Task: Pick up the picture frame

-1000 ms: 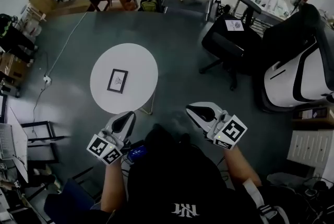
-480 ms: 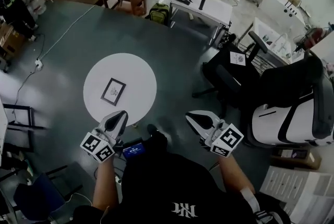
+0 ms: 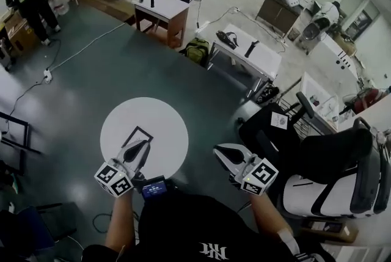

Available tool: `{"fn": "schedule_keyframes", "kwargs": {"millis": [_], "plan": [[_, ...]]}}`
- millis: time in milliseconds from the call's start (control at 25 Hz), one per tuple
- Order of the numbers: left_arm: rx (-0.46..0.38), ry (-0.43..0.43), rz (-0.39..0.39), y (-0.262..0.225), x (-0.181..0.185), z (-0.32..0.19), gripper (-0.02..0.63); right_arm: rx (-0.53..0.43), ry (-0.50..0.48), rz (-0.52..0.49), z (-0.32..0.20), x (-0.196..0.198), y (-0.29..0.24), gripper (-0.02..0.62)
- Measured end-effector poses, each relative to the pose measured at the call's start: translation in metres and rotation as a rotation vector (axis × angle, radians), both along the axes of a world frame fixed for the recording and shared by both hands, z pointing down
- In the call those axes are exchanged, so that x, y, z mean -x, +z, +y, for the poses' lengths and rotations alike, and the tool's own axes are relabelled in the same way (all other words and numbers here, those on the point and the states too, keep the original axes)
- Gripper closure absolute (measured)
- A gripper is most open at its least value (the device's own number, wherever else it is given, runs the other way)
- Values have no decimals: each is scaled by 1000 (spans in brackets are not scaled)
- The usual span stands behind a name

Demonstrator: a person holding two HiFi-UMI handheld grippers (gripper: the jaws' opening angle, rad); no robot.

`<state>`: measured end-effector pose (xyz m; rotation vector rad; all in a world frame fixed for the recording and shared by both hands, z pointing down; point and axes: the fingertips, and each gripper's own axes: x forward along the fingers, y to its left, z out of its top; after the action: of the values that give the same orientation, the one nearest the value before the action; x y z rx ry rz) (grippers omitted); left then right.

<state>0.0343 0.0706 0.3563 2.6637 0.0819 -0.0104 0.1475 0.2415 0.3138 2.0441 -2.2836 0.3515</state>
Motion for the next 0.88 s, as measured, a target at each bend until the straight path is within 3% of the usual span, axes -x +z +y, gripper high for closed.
{"fn": "schedule_keyframes", "kwargs": {"millis": [240,560,880], "plan": [[47,-132,-6,23,24,-55,603,72,-43,9,-84,-12,20,597],[116,-394,-47,63,107,-92,603,126,-313,31,-168,48,41,597],[134,-600,-125,91,144,-103,603,176,-553,33,-219,77,88,597]]}}
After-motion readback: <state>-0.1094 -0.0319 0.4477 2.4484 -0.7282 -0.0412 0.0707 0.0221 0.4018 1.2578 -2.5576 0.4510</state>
